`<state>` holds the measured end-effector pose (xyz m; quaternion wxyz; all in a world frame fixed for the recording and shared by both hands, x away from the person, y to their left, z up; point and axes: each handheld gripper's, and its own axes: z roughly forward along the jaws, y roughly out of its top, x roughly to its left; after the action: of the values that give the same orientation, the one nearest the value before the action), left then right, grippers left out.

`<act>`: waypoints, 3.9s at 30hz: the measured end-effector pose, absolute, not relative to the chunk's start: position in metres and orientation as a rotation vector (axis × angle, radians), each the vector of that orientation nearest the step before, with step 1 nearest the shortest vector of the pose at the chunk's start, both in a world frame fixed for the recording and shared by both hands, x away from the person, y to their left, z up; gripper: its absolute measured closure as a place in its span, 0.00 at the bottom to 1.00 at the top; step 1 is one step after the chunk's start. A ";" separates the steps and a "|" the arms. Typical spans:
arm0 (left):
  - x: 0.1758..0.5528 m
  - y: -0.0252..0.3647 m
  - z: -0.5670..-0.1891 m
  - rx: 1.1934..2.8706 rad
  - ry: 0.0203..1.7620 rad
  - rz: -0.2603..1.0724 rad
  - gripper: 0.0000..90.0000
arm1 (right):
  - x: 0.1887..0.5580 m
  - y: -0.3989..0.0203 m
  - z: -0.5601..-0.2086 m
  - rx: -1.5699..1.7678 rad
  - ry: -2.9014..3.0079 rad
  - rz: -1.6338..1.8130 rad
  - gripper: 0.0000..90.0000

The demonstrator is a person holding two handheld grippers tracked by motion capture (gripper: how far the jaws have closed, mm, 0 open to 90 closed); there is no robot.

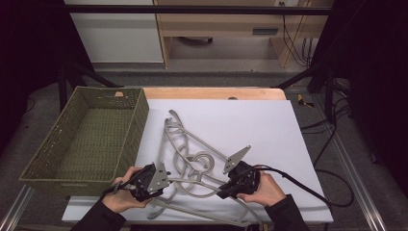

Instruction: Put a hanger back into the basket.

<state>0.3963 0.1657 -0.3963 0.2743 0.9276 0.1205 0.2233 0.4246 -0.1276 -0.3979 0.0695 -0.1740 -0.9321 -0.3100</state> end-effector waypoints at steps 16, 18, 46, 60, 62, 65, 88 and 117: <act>0.387 0.169 -0.386 2.467 0.269 0.524 0.90 | 0.428 -0.147 -0.388 -0.678 -2.819 -1.134 0.69; 0.387 0.171 -0.384 2.444 0.296 0.518 0.90 | 0.428 -0.149 -0.385 -0.706 -2.812 -1.178 0.66; 0.403 0.223 -0.348 2.077 0.761 0.720 0.90 | 0.425 -0.207 -0.362 -1.185 -2.665 -1.939 0.10; 0.424 0.264 -0.314 1.969 0.836 0.789 0.90 | 0.428 -0.223 -0.365 -1.302 -2.654 -1.951 0.08; 0.433 0.276 -0.308 1.959 0.843 0.794 0.90 | 0.428 -0.223 -0.366 -1.311 -2.648 -1.949 0.08; 0.442 0.289 -0.304 1.950 0.856 0.793 0.90 | 0.428 -0.224 -0.366 -1.314 -2.656 -1.947 0.07; 0.473 0.386 -0.297 1.884 0.984 0.870 0.90 | 0.429 -0.225 -0.366 -1.344 -2.669 -1.939 0.05; 0.472 0.470 -0.340 1.889 1.142 0.841 0.90 | 0.430 -0.222 -0.369 -1.333 -2.681 -1.914 0.06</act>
<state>0.4722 0.4704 -0.3401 0.3802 0.7397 0.4471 0.3292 0.4300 -0.2223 -0.3688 -0.2046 -0.3672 -0.7386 -0.5271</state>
